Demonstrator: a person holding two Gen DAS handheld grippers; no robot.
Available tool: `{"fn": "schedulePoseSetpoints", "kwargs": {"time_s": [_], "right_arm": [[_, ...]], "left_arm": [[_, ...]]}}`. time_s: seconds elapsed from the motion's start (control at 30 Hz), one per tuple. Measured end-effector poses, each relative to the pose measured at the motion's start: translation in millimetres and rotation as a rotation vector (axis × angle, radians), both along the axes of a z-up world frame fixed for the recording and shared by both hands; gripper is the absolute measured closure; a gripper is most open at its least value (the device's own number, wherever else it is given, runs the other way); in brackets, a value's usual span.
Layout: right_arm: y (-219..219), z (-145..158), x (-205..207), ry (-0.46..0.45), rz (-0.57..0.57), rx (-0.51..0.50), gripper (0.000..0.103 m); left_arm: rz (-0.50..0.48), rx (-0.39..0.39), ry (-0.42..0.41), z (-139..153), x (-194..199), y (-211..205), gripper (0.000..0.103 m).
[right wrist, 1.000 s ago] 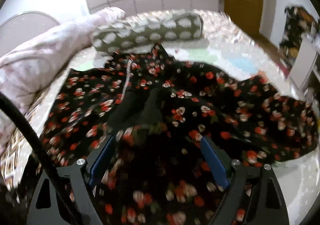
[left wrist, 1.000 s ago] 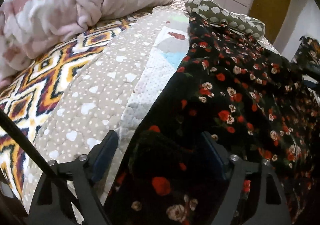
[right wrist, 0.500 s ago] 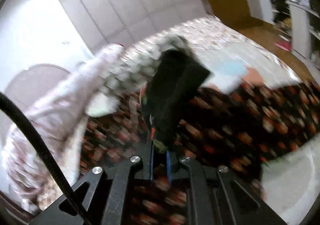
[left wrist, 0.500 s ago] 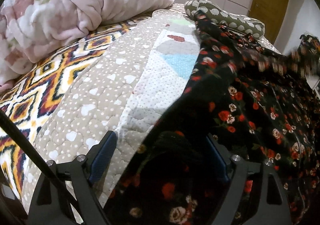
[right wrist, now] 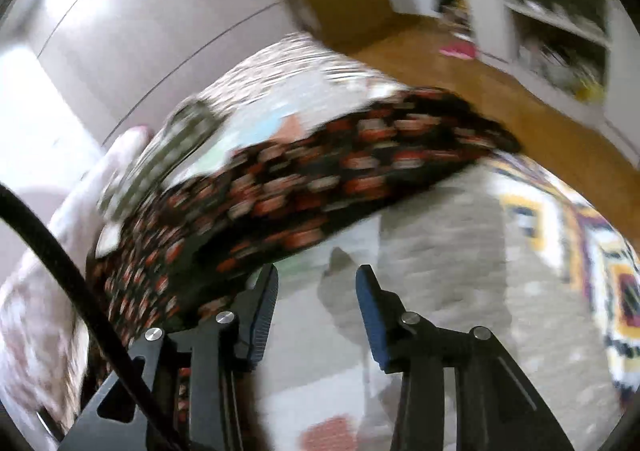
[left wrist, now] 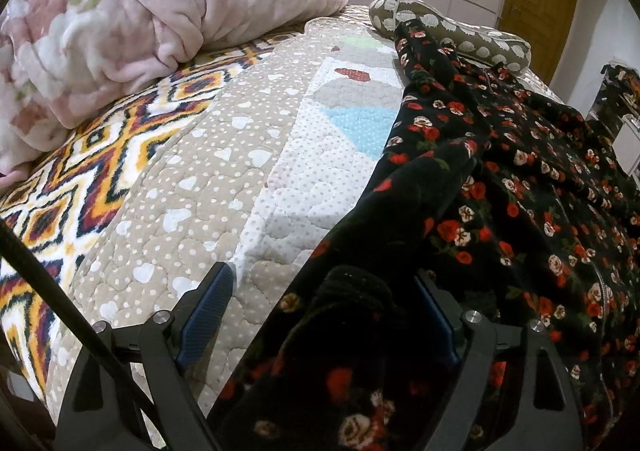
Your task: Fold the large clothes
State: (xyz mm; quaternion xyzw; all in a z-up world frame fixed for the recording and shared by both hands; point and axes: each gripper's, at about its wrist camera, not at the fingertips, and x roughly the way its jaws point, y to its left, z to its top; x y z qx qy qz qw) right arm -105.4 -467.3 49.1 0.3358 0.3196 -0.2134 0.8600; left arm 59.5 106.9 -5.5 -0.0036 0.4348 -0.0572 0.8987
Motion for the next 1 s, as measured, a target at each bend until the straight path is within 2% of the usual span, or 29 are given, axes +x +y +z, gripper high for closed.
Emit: {"fn": "schedulePoseSetpoints", "kwargs": {"time_s": [0.13, 0.23, 0.3, 0.37, 0.63, 0.67, 0.7, 0.73, 0.77, 0.83, 0.87, 0.93, 1.0], "right_arm": [[-50.2, -26.3, -17.6, -0.070, -0.093, 0.184, 0.059], [-75.3, -49.1, -7.9, -0.127, -0.134, 0.327, 0.058], [-90.5, -59.3, -1.3, -0.156, -0.172, 0.381, 0.057], [-104.9, -62.7, 8.3, -0.194, -0.214, 0.404, 0.057], [-153.6, -59.1, 33.3, -0.211, -0.330, 0.395, 0.058], [-156.7, -56.2, 37.6, -0.190, -0.334, 0.385, 0.062], [-158.8, -51.4, 44.8, -0.151, -0.329, 0.364, 0.068], [-159.0, -46.5, 47.2, -0.126, -0.323, 0.342, 0.090], [-156.7, -37.8, 52.5, -0.098, -0.318, 0.307, 0.094], [-141.6, -8.0, 67.9, -0.049, -0.285, 0.178, 0.094], [-127.8, 10.9, 78.4, -0.009, -0.252, 0.080, 0.094], [-72.6, 56.7, 115.1, 0.054, -0.106, -0.156, 0.094], [-17.1, 86.5, 143.5, 0.058, 0.029, -0.298, 0.094]], "left_arm": [[0.000, 0.004, 0.002, -0.2, 0.6, -0.1, 0.017], [0.001, 0.015, 0.006, -0.3, 0.8, -2.0, 0.016], [0.002, 0.022, 0.008, -0.5, 1.3, -2.7, 0.016], [0.002, 0.026, 0.010, -0.6, 2.0, -3.0, 0.016], [0.003, 0.030, 0.011, -0.9, 2.9, -3.8, 0.015], [0.003, 0.030, 0.011, -0.9, 3.0, -3.8, 0.015], [0.003, 0.029, 0.011, -1.0, 2.9, -3.8, 0.015], [0.003, 0.029, 0.010, -0.9, 2.8, -3.9, 0.015], [0.003, 0.028, 0.009, -1.0, 2.6, -4.0, 0.015], [0.004, 0.024, 0.007, -1.2, 2.6, -3.6, 0.015], [0.004, 0.023, 0.006, -1.2, 2.5, -3.8, 0.015], [0.005, 0.019, 0.003, -1.0, 2.3, -3.5, 0.015], [0.005, 0.011, 0.001, -0.9, 1.7, -2.4, 0.015]]}}
